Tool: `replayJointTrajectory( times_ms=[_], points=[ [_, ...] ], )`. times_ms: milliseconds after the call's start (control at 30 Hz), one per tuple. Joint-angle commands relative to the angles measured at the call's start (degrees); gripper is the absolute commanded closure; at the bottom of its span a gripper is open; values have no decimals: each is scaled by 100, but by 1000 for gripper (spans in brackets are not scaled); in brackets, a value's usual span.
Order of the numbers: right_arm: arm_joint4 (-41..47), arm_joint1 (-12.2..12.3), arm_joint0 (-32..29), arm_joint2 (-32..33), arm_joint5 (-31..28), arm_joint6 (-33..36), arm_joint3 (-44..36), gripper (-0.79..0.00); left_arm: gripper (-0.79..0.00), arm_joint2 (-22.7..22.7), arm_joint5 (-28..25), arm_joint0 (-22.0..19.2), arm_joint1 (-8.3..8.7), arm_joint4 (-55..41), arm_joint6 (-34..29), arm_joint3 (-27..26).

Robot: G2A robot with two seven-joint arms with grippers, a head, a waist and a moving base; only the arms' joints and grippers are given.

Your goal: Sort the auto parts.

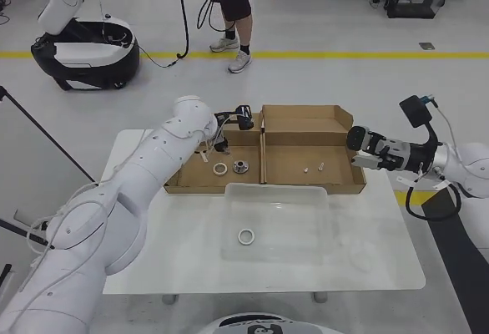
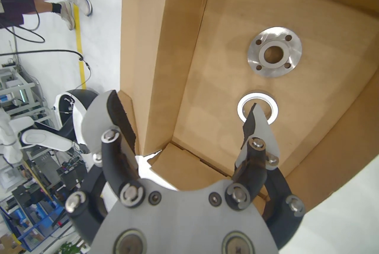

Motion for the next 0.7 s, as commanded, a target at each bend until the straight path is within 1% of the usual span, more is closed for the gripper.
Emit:
replayJointTrajectory(
  times_ms=[0, 67, 167, 267, 333, 433, 500, 567, 667],
  points=[
    [0, 0, 0, 0, 0, 0, 0, -785, -785, -86, -290, -38, 60, -83, -177, -302],
    [0, 0, 0, 0, 0, 0, 0, -785, -785, -176, -579, -36, 137, -170, -469, -599],
    [0, 0, 0, 0, 0, 0, 0, -785, -785, -364, -920, 18, 274, -392, -989, -1197],
    [0, 0, 0, 0, 0, 0, 0, -785, -785, -596, -1149, 182, 436, -734, -1631, -1866],
    [0, 0, 0, 0, 0, 0, 0, -785, -785, -745, -1196, 350, 549, -1030, -2083, -2375],
    [0, 0, 0, 0, 0, 0, 0, -785, -785, -616, -948, 594, 747, -1305, -2331, -3007],
    [0, 0, 0, 0, 0, 0, 0, -785, -785, -396, -808, 672, 895, -1573, -2471, -3361],
    [0, 0, 0, 0, 0, 0, 0, -785, -785, -139, -636, 679, 1056, -1961, -2644, -3722],
    [0, 0, 0, 0, 0, 0, 0, -785, -785, 251, -250, 572, 1321, -2645, -3030, -4325]
  ],
)
